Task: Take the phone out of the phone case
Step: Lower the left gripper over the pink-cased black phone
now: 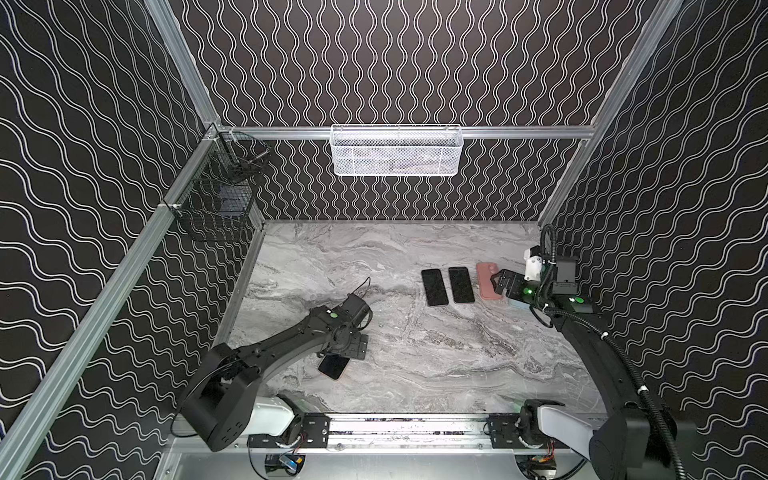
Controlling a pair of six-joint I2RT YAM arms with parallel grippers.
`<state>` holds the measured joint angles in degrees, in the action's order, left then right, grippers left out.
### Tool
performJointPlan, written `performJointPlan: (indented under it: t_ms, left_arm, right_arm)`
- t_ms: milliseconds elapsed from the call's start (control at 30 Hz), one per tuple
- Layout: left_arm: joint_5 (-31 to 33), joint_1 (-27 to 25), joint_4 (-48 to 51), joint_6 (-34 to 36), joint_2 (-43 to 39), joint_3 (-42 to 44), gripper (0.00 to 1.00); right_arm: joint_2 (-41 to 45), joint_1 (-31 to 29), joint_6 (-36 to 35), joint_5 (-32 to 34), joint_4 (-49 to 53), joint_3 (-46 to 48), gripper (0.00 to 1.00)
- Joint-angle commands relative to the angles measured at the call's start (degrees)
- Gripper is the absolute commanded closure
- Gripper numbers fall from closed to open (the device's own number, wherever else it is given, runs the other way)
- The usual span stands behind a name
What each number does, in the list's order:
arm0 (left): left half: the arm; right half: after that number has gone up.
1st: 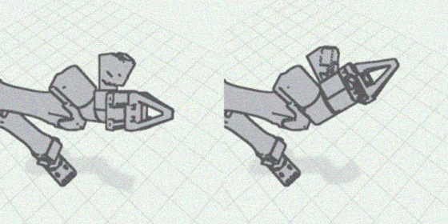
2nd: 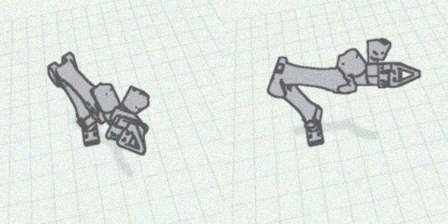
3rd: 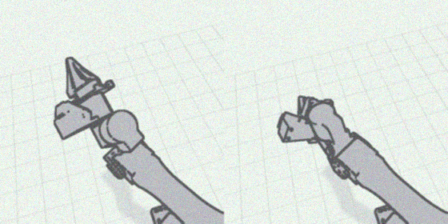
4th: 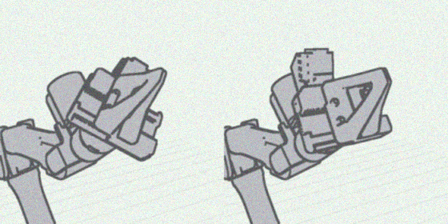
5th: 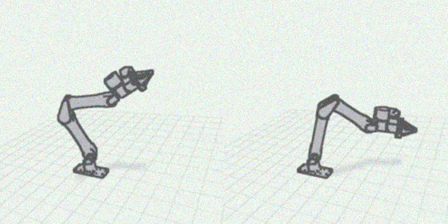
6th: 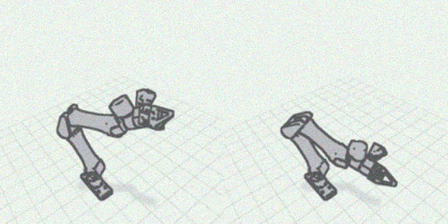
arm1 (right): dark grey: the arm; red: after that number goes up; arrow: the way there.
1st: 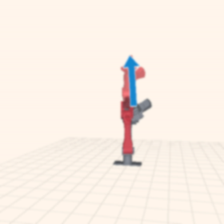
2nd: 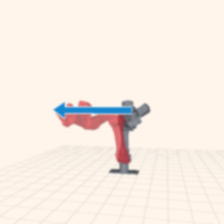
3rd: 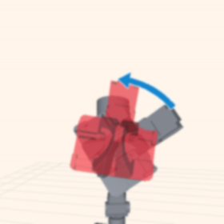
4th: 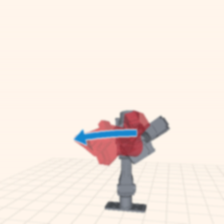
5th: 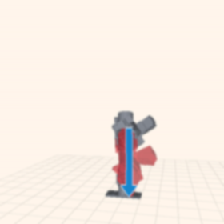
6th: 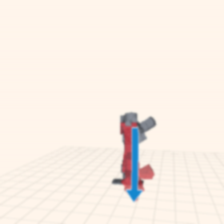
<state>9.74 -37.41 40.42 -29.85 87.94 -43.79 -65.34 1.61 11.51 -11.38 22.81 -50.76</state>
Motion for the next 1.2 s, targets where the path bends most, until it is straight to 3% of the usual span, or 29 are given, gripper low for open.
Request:
performJointPlan:
  t_ms: [0, 933, 1167]
  left_arm:
    - [0.43, -0.03, -4.98, 0.78, 1.88, 0.87, 0.01]
    - [-0.46, 1.54, -7.15, 0.08, 8.56, 0.78, 0.01]
    - [-2.57, 1.49, -7.16, -0.55, 6.94, 0.83, 0.16]
  right_arm:
    - [0.82, -0.02, -0.32, 0.82, -0.59, 0.48, 0.01]
    - [0.48, 0.11, 0.10, 1.19, 0.96, 0.48, 0.01]
    - [0.06, 0.06, 0.18, 0.84, 0.11, 0.90, 0.01]
